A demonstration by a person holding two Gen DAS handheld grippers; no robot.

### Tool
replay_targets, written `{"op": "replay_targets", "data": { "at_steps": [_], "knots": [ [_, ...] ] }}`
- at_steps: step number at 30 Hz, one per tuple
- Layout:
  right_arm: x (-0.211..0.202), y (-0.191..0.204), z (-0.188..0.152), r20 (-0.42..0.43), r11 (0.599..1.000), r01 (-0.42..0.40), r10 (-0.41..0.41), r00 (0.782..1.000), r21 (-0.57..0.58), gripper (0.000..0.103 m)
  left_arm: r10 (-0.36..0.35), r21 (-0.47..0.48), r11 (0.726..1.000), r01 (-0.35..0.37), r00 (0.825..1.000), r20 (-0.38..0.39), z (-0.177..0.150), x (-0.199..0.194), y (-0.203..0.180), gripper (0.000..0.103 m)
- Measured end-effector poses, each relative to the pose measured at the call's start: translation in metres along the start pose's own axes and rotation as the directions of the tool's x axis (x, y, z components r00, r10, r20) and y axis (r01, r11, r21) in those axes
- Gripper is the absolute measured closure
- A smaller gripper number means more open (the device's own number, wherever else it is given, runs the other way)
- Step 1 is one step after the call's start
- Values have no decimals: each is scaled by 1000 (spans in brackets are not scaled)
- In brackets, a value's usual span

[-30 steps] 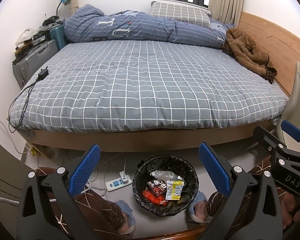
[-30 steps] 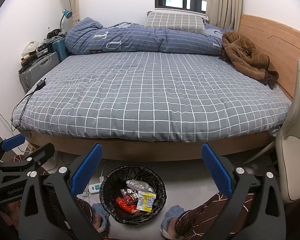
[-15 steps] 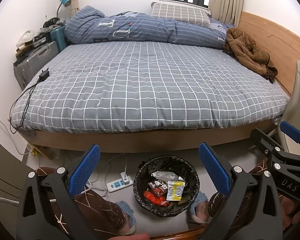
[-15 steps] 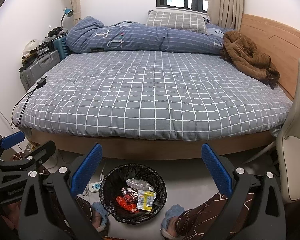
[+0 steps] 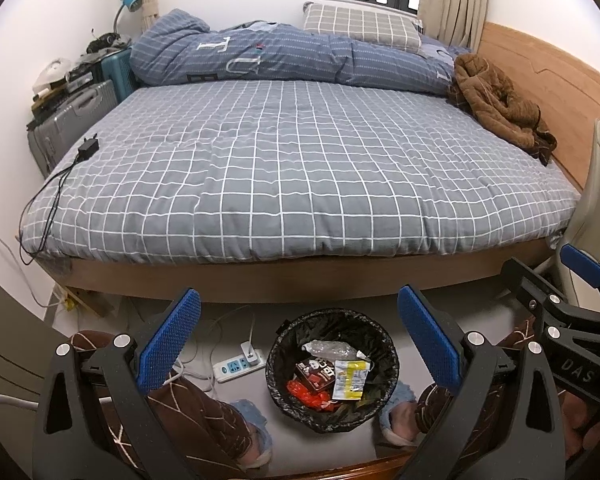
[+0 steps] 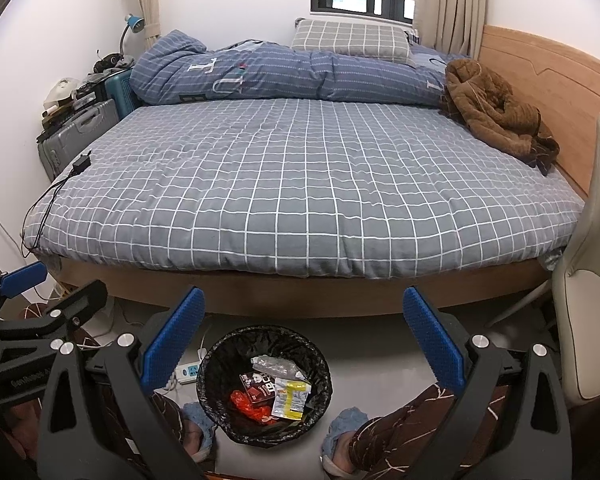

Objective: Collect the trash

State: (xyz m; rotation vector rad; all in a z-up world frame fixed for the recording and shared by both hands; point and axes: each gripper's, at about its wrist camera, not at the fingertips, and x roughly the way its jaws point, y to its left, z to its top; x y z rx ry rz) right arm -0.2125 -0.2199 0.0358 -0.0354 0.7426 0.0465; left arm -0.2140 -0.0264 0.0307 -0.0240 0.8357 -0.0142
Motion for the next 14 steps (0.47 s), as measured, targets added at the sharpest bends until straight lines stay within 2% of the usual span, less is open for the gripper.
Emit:
{"op": "replay_targets", "data": {
  "at_steps": [14],
  "knots": [
    [1, -2, -1, -2, 1000, 0, 0, 1000, -1, 8, -11, 4, 1000, 11, 1000, -5, -2, 3, 5, 6]
  ]
}}
